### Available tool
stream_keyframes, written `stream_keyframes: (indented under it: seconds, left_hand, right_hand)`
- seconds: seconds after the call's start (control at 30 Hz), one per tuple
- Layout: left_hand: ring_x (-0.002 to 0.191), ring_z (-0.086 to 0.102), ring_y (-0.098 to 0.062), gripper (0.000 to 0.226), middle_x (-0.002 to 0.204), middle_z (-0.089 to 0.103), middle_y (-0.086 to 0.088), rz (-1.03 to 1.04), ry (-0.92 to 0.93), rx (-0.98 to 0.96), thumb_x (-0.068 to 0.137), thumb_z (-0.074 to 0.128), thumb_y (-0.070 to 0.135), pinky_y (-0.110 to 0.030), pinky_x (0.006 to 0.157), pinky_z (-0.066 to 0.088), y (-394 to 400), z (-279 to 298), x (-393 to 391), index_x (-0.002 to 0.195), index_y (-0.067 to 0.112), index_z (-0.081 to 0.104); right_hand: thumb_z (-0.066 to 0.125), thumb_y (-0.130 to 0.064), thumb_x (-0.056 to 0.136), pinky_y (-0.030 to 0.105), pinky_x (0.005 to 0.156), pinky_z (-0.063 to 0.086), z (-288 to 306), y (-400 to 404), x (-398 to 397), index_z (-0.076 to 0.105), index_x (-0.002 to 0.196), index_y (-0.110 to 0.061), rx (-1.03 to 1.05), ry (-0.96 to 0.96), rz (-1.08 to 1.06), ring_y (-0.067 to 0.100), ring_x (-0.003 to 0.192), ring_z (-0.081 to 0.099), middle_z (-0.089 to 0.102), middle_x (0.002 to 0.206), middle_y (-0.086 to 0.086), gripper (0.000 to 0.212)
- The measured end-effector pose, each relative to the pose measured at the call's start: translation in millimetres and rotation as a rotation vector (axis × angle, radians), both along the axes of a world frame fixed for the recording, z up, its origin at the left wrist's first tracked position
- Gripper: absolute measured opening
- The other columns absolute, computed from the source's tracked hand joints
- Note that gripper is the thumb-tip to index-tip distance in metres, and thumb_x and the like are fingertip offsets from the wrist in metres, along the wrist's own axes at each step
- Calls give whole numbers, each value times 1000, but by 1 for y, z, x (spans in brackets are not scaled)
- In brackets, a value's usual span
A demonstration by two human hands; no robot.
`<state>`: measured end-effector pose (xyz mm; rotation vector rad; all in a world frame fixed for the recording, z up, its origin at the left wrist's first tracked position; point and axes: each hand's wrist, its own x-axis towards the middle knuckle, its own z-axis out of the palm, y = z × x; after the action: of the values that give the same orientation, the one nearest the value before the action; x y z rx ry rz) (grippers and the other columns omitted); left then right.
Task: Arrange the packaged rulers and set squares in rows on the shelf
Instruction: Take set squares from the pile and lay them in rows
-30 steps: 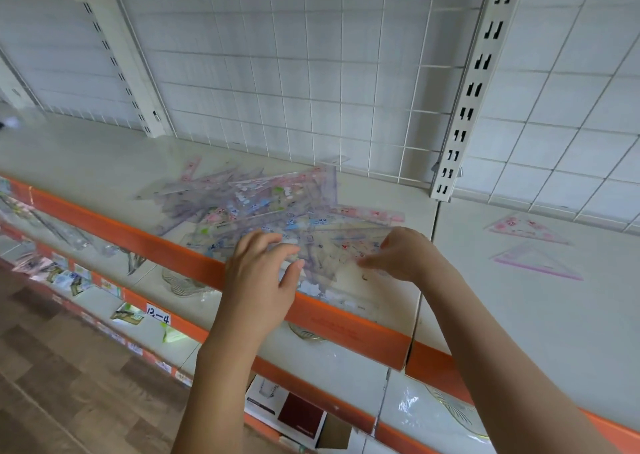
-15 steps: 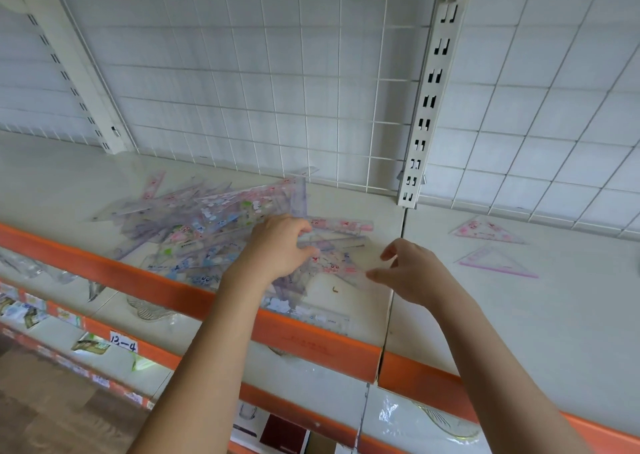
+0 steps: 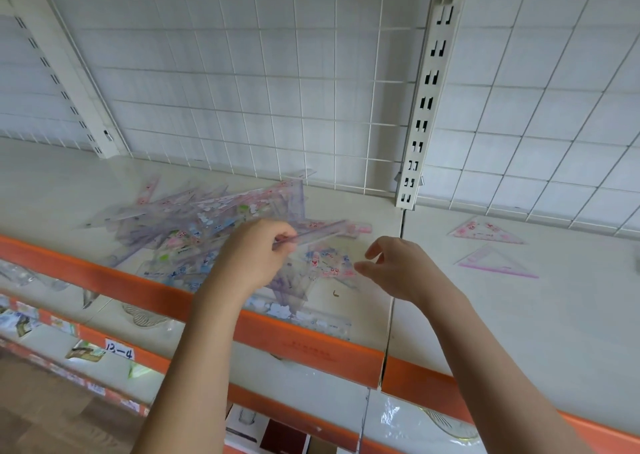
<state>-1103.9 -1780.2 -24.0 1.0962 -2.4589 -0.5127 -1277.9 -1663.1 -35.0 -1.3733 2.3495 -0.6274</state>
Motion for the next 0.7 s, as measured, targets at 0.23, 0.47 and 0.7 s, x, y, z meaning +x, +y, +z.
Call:
stream_keyframes:
  seconds: [0.23,0.47,0.7]
  left_hand:
    - [88,65,-22,9,94,70,-1,113,216,74,91,57,16,-42,83,52,13,-11,40,96,15,65]
    - [67,60,-18,8,76,68,2,191,330,139,89,57,14,-35,71,50,23,-26,55,90,21,61]
    - [78,64,-17,9,80,69,6,199,397,138,89,59,16,-40,76,53,28,-28,55,94,22,63]
  right_hand:
    - [72,-40,77,36,95,37,17,-41,9,44,131,-19,135,97,186,28,121,41,44,129,9,64]
    - [78,-51,66,40,101,34,20,-55,-2,42,133,-29,422,113,258,29,126,35,35,136,9,80]
    - [77,-39,73,28,92,33,17,-52,-4,49,130,-12,353,-57,274,22,123,44,48,134,3,69]
